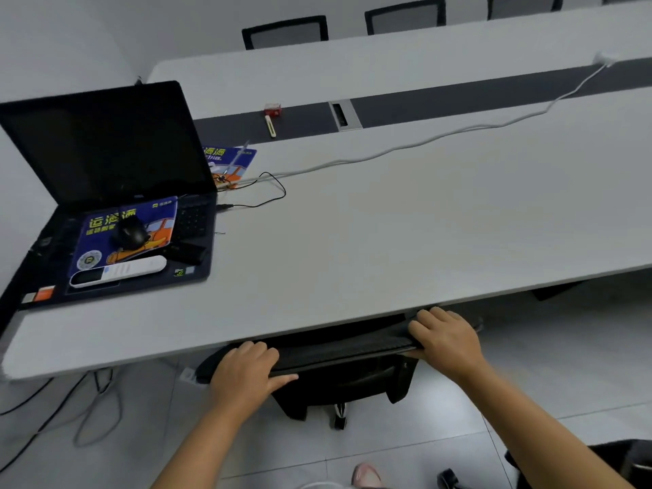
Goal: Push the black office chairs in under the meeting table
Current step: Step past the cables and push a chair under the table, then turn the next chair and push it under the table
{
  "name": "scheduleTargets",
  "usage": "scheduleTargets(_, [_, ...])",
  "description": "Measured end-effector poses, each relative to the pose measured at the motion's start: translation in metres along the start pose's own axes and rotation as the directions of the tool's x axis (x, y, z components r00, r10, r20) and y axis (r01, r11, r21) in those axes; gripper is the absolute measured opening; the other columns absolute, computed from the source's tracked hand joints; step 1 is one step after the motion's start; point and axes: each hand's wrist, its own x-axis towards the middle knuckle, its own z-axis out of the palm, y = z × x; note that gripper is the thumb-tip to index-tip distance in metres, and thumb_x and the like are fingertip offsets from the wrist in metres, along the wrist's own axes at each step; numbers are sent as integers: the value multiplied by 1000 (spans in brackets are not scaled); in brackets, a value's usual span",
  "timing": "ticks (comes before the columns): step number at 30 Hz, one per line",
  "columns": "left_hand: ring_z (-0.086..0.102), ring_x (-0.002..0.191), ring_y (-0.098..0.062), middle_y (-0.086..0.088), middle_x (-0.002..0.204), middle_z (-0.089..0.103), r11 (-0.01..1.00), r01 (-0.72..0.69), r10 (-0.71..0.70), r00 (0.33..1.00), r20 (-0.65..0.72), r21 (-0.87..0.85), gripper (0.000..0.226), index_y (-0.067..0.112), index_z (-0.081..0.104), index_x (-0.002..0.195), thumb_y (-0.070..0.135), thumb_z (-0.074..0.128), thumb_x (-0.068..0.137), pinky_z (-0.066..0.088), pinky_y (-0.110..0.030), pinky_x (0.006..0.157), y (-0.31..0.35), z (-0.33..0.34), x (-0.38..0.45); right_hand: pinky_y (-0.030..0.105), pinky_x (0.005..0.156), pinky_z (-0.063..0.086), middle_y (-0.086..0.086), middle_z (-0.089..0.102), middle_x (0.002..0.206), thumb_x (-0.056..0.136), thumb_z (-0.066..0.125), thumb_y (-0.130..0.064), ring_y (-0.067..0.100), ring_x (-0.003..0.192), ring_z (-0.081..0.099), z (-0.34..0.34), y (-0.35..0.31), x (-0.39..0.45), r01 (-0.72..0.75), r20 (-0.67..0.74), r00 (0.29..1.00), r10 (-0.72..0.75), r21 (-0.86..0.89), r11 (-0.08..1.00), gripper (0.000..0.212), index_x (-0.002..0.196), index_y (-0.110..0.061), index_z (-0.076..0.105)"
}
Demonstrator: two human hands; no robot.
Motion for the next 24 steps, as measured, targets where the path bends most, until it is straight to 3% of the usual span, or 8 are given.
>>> scheduleTargets(2, [49, 42, -12, 8, 45, 48, 1000, 14, -14, 1000, 18, -1, 79, 22, 54, 49, 66, 1, 86, 30, -19, 44, -1, -2, 0, 20, 42, 35, -2, 53, 54, 66, 50, -54, 17, 47, 49, -1, -1, 0, -19, -7, 1000, 19, -9, 1000, 38, 59, -17, 59])
scheduleTargets(4, [51, 43, -11, 10, 47, 49, 999, 33, -29, 994, 101, -36, 76, 24, 56, 51, 68, 3, 84, 26, -14, 43, 2, -7, 2, 21, 43, 34, -2, 53, 53, 54, 71, -55, 17, 47, 50, -3, -3, -1, -38, 9, 999, 38, -17, 999, 40, 58, -17, 59])
scheduleTargets(8, [61, 56, -10, 11, 61, 61, 969, 115, -63, 971, 232, -219, 57, 22, 66, 69, 67, 31, 75, 27, -11, 49, 14, -22, 5, 25, 62, 26, 0, 54, 56, 38, 83, -53, 21, 51, 53, -14, -8, -5, -176, 66, 982, 174, 20, 984, 50, 59, -15, 58])
scheduleTargets(11, [54, 83, -6, 0, 80, 69, 886, 158, -91, 981, 170, -436, 45, 12, 69, 84, 48, 42, 76, 43, -18, 64, 41, -27, 11, 35, 83, 35, 7, 67, 80, 37, 85, -44, 25, 82, 56, -18, -28, -21, -437, 81, 899, 430, 110, 893, 57, 78, -13, 61])
scheduleTargets(13, [47, 87, -5, 2, 85, 67, 829, 82, -39, 995, 90, -553, 32, 13, 67, 87, 35, 45, 78, 40, -10, 75, 70, -28, 16, 44, 97, 39, 16, 64, 105, 51, 82, -35, 27, 105, 45, -19, -51, -39, -600, 74, 796, 600, 217, 770, 61, 99, -10, 55])
scheduleTargets(16, [46, 88, 5, 14, 96, 54, 671, -84, 178, 983, 50, -737, 18, 24, 55, 95, 26, 47, 79, 29, 3, 87, 109, -25, 15, 37, 96, 38, 19, 50, 125, 84, 47, -47, 25, 117, 37, -32, -93, -72, -783, 69, 573, 817, 342, 520, 48, 115, -10, 45])
scheduleTargets(19, [46, 92, 7, 18, 100, 51, 537, -154, 432, 895, 114, -829, 23, 27, 53, 100, 26, 48, 78, 27, 5, 89, 134, -12, 0, 30, 94, 36, 8, 46, 131, 79, 44, -48, 11, 120, 35, -50, -138, -105, -894, 117, 242, 963, 412, 175, 56, 121, -12, 47])
scheduleTargets(24, [48, 91, 2, 22, 97, 46, 507, 116, 641, 611, 464, -854, 18, 31, 45, 101, 23, 53, 86, 35, 2, 73, 163, 5, -23, 20, 99, 24, -12, 35, 128, 83, 60, -26, 10, 124, 34, -77, -216, -168, -812, 168, -281, 945, 484, -327, 47, 126, -11, 47])
